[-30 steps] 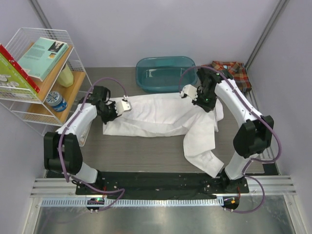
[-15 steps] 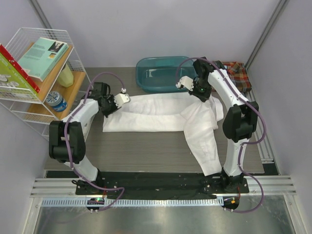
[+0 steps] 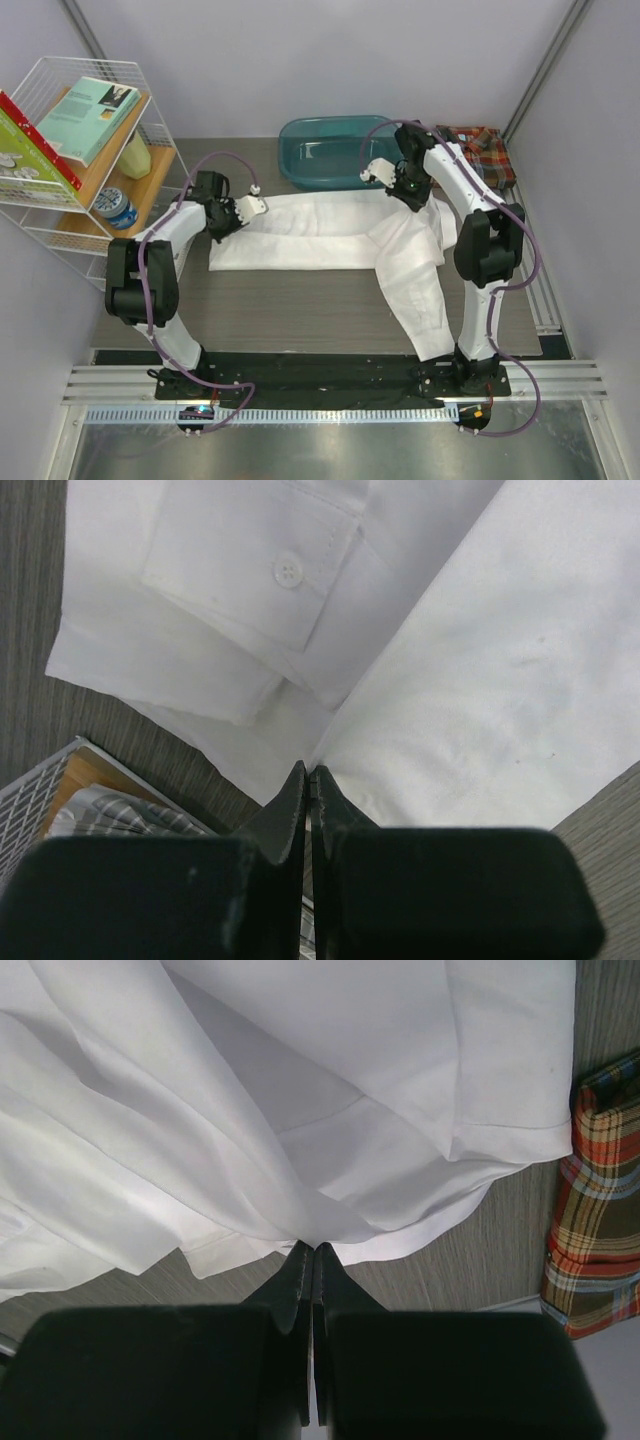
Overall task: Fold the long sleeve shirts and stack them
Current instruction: Fold the shirt
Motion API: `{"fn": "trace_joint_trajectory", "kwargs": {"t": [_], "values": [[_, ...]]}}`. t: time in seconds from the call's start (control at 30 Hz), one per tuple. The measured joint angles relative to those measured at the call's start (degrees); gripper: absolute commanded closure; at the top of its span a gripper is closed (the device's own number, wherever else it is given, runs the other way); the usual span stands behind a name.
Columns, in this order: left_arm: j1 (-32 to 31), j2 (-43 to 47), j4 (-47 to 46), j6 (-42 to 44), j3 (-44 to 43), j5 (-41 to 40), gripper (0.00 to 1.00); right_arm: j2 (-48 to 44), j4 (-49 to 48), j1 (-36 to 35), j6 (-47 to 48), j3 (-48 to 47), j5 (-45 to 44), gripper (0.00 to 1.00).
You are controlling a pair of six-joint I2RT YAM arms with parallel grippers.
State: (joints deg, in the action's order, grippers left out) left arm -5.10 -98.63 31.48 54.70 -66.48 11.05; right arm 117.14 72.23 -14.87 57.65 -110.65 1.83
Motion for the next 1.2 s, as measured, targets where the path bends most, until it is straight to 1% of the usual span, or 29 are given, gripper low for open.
{"fn": "trace_joint_trajectory", "kwargs": {"t": [0.23,0.43,0.47,0.5,0.53,0.57,0.6,0.63,0.67,0.7,0.73,0.77,0.83,0.9,1.03,1.17,1.2], "values": [[0.0,0.0,0.1,1.0,2.2,-1.5,1.00,3.3,-1.5,0.0,-2.0,0.0,0.9,0.99],[0.0,0.4,0.2,1.4,4.6,-2.5,1.00,3.6,-1.9,-0.2,-3.0,0.0,1.5,0.99],[0.0,0.5,0.2,1.4,4.9,-2.6,0.99,3.7,-2.0,-0.3,-3.2,0.0,1.6,0.99],[0.0,0.5,0.2,1.4,5.1,-2.8,0.90,3.8,-2.0,-0.3,-3.5,0.0,1.7,0.98],[0.0,0.5,0.3,1.4,5.1,-3.0,0.87,3.9,-2.0,-0.4,-3.8,0.0,1.8,0.90],[0.0,0.5,0.2,1.3,5.1,-3.2,0.82,4.1,-2.0,-0.5,-4.1,0.0,1.9,0.87],[0.0,0.6,0.2,1.1,5.1,-3.2,0.70,4.3,-2.1,-0.6,-4.7,0.0,1.9,0.85],[0.0,0.7,0.4,0.9,5.1,-3.2,0.64,4.7,-2.2,-0.7,-5.2,0.0,2.0,0.78],[0.1,1.0,0.8,0.5,5.0,-2.7,0.62,5.1,-2.3,-0.7,-5.8,0.0,2.0,0.71],[0.1,1.5,1.0,-0.2,4.9,-2.0,0.57,5.6,-2.4,-0.7,-6.9,0.0,2.0,0.65],[0.2,2.3,1.6,-0.9,4.8,-1.3,0.55,6.1,-2.6,-0.6,-7.9,0.0,2.2,0.55],[0.2,3.3,2.1,-1.7,4.5,-0.5,0.54,6.4,-2.7,-0.4,-8.7,-0.2,2.3,0.50],[0.2,5.4,3.3,-3.5,3.2,1.3,0.52,7.5,-2.4,0.4,-11.3,-1.6,3.9,0.45],[0.2,7.3,4.7,-5.2,1.0,3.0,0.50,8.0,-1.9,2.0,-13.1,-3.6,6.0,0.45],[-1.5,10.8,5.6,-8.0,-1.2,4.5,0.47,8.0,0.3,9.0,-16.3,-7.6,12.7,0.46],[-4.5,10.6,6.4,-10.8,-0.7,4.6,0.48,7.9,1.7,18.1,-18.4,-6.5,18.2,0.51],[-5.0,10.0,6.5,-11.5,-0.5,4.6,0.50,7.9,2.0,20.2,-18.9,-5.6,19.1,0.52]]}}
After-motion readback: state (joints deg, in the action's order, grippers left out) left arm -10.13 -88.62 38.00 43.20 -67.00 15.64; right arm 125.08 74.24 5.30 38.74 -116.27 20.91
